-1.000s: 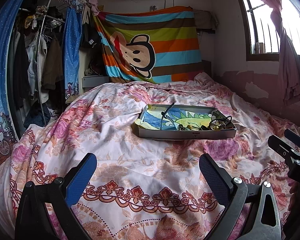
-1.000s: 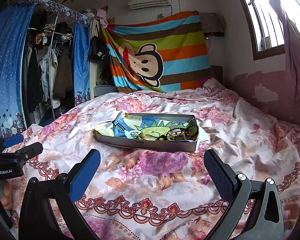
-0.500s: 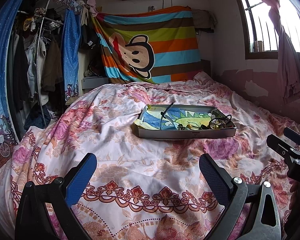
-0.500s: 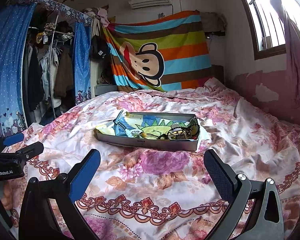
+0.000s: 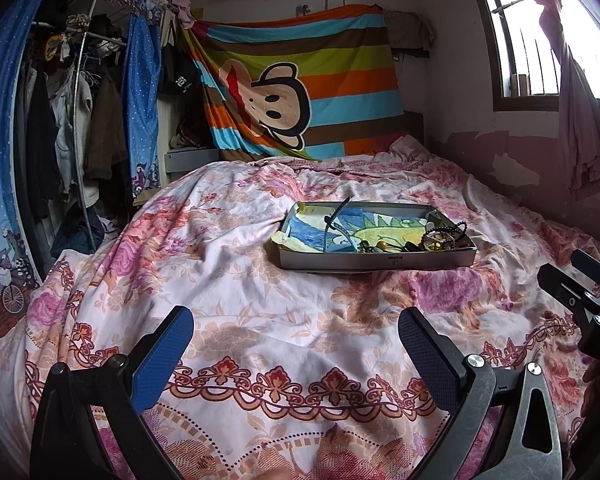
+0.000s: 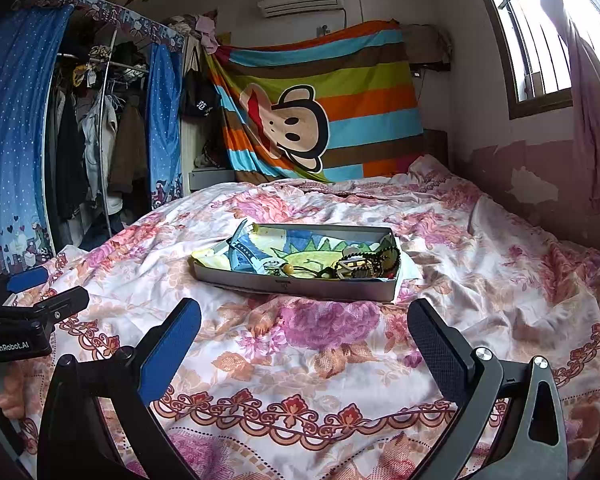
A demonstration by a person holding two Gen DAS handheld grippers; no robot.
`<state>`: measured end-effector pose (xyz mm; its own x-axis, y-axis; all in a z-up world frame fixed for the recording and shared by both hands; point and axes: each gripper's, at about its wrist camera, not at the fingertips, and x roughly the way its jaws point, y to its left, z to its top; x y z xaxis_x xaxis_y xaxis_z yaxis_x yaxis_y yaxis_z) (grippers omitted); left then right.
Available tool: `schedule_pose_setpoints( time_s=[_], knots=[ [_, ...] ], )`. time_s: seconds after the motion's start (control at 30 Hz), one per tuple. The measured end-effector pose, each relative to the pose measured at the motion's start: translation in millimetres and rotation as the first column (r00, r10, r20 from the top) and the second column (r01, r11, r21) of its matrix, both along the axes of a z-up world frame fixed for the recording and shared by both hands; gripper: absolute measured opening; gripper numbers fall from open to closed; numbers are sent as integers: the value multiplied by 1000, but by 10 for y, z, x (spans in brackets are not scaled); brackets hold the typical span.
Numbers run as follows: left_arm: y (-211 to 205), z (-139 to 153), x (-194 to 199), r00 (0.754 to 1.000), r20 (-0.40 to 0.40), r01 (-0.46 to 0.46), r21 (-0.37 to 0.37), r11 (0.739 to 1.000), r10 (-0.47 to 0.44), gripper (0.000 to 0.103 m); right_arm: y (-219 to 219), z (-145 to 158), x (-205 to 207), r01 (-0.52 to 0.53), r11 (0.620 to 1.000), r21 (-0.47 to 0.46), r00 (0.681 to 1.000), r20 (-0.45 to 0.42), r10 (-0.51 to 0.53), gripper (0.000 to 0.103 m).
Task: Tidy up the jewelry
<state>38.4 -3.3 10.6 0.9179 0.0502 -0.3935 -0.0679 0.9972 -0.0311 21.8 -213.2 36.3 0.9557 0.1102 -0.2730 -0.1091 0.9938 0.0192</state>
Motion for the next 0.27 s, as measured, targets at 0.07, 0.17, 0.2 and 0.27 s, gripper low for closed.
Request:
schedule_pose_setpoints(
  time_s=[0.07, 0.17, 0.2, 0.27],
  knots=[
    [-13, 5, 14, 1000, -3, -8, 1, 1000, 8, 103, -6, 8, 7, 0, 1000, 0, 1000, 0, 0, 101],
    [39, -1, 40, 1000, -6, -13, -5, 1000, 13, 103, 0, 2, 3, 1, 1000, 0, 1000, -1, -1, 101],
    [33, -2, 44, 1000, -7, -12, -6, 1000, 12, 103, 1, 1, 2, 1, 1000, 0, 1000, -2, -1, 101],
    [34, -12, 51, 1000, -9, -10, -5, 1000, 10, 103, 3, 3, 1, 1, 1000, 0, 1000, -4, -1, 101]
  ],
)
